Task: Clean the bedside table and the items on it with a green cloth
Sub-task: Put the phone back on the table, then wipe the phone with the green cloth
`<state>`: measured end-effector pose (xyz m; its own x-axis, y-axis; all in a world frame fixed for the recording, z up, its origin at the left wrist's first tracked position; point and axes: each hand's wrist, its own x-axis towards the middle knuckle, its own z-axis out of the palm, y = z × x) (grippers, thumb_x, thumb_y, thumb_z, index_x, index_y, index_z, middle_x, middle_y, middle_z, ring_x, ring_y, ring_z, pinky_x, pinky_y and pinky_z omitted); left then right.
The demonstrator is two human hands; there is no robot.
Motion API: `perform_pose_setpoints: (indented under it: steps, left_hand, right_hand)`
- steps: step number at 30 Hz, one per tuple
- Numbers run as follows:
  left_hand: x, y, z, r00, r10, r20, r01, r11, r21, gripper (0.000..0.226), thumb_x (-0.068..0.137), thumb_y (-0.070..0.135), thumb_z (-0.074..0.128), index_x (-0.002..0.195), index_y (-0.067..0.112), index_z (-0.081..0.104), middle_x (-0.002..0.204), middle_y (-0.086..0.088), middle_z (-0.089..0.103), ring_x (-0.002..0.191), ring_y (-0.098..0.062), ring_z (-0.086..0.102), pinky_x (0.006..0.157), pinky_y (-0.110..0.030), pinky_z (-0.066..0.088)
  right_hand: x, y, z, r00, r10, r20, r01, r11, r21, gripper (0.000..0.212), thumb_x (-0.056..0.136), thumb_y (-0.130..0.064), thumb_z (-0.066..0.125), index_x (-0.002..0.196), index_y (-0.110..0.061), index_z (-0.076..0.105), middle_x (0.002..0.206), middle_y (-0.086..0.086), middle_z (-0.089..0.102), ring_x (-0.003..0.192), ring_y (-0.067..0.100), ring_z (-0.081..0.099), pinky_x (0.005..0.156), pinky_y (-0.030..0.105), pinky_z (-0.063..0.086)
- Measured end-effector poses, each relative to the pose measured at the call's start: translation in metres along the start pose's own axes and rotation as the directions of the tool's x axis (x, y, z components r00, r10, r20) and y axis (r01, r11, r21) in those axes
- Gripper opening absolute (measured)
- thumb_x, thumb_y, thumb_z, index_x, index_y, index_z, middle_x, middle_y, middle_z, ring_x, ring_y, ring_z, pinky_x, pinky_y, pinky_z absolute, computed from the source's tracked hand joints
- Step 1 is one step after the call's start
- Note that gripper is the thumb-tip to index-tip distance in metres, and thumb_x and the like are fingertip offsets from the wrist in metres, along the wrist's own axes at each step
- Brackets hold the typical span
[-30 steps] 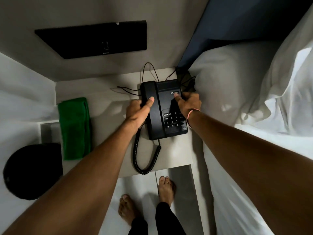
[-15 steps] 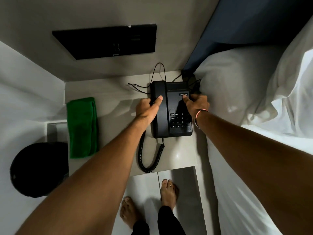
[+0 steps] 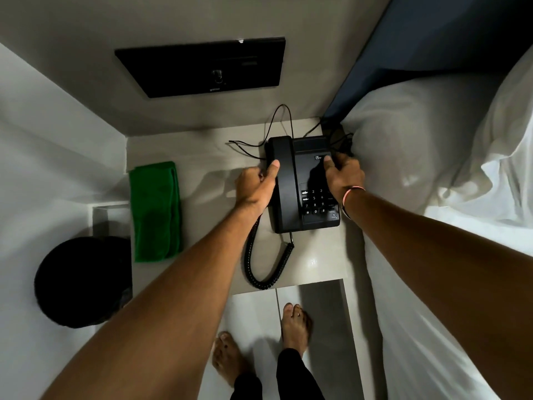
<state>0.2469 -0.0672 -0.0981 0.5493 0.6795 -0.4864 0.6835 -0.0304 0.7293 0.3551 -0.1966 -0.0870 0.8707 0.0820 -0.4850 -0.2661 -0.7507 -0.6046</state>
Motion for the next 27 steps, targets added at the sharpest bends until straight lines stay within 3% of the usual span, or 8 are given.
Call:
perform_pose_setpoints:
  steps: [2,6,9,13,16,18,22,27]
  left_hand:
    - [-0.003,-0.012,-0.025,0.99,0.107,-0.094,-0.098,0.99,0.097,0.049,0.099,0.035,0.053,0.057,0.014,0.041,0.059,-0.017,0.05,0.064,-0.024,0.049,0.061,-0.028,0.032]
    - [-0.002,-0.043,-0.084,0.957,0.115,-0.266,-0.058,0.975,0.214,0.023,0.096,0.018,0.052,0.099,0.002,0.069,0.101,-0.023,0.069,0.092,-0.036,0.066,0.082,-0.04,0.053]
    - [-0.007,-0.071,-0.133,0.926,0.111,-0.362,-0.005,0.959,0.283,0.022,0.093,0.01,0.05,0.107,0.006,0.067,0.109,-0.022,0.065,0.096,-0.037,0.063,0.084,-0.043,0.053]
    - [-0.011,-0.106,-0.186,0.909,0.071,-0.41,0.055,0.957,0.286,0.024,0.089,0.001,0.054,0.109,-0.001,0.066,0.106,-0.028,0.067,0.099,-0.041,0.063,0.087,-0.044,0.052]
    - [-0.004,-0.126,-0.208,0.935,-0.136,-0.328,0.212,0.954,0.209,0.028,0.087,0.002,0.061,0.115,0.002,0.066,0.114,-0.023,0.068,0.108,-0.039,0.063,0.093,-0.039,0.049]
    - [0.002,-0.137,-0.214,0.922,-0.286,-0.26,0.319,0.943,0.095,0.031,0.087,0.005,0.064,0.118,0.009,0.065,0.119,-0.018,0.068,0.108,-0.036,0.065,0.096,-0.041,0.053]
    - [0.014,-0.144,-0.216,0.891,-0.419,-0.172,0.389,0.903,-0.181,0.029,0.088,0.008,0.069,0.117,0.009,0.063,0.119,-0.018,0.066,0.101,-0.032,0.068,0.073,-0.035,0.057]
    - [0.02,-0.151,-0.218,0.936,-0.352,-0.028,0.332,0.904,-0.271,0.035,0.085,0.007,0.074,0.116,0.007,0.057,0.103,-0.013,0.062,0.07,-0.016,0.056,0.05,-0.024,0.04]
  right_hand:
    - [-0.011,-0.008,0.003,0.98,-0.173,-0.093,0.156,0.974,-0.165,0.05,0.101,-0.039,0.044,0.141,-0.008,0.046,0.139,0.02,0.05,0.128,0.034,0.048,0.106,0.038,0.04]
    - [-0.038,-0.029,0.017,0.831,-0.539,-0.138,0.462,0.807,-0.367,0.049,0.101,-0.037,0.04,0.137,-0.006,0.047,0.138,0.019,0.046,0.124,0.034,0.043,0.104,0.041,0.038]
    - [-0.063,-0.048,0.04,0.716,-0.698,-0.022,0.642,0.67,-0.373,0.042,0.1,-0.031,0.044,0.132,-0.005,0.051,0.132,0.017,0.051,0.121,0.033,0.047,0.104,0.04,0.038]
    - [-0.095,-0.062,0.087,0.697,-0.668,0.259,0.717,0.638,-0.281,0.037,0.097,-0.021,0.05,0.132,-0.009,0.05,0.123,0.013,0.056,0.11,0.027,0.053,0.096,0.036,0.045]
    - [-0.121,-0.077,0.131,0.845,-0.326,0.423,0.333,0.941,0.059,0.02,0.093,-0.014,0.058,0.112,-0.011,0.059,0.098,0.007,0.056,0.078,0.017,0.063,0.068,0.025,0.057]
    - [-0.133,-0.078,0.163,0.845,-0.141,0.515,0.078,0.987,0.142,0.019,0.091,-0.017,0.063,0.107,-0.01,0.056,0.095,0.009,0.051,0.08,0.021,0.057,0.081,0.033,0.058]
    - [-0.148,-0.077,0.209,0.831,-0.167,0.53,0.176,0.984,0.034,0.051,0.084,-0.015,0.074,0.127,-0.016,0.047,0.112,0.007,0.068,0.104,0.023,0.063,0.092,0.027,0.05]
    - [-0.141,-0.079,0.227,0.89,-0.084,0.448,0.03,0.992,0.126,0.049,0.077,-0.014,0.081,0.114,-0.013,0.05,0.115,0.01,0.067,0.098,0.019,0.062,0.088,0.023,0.049]
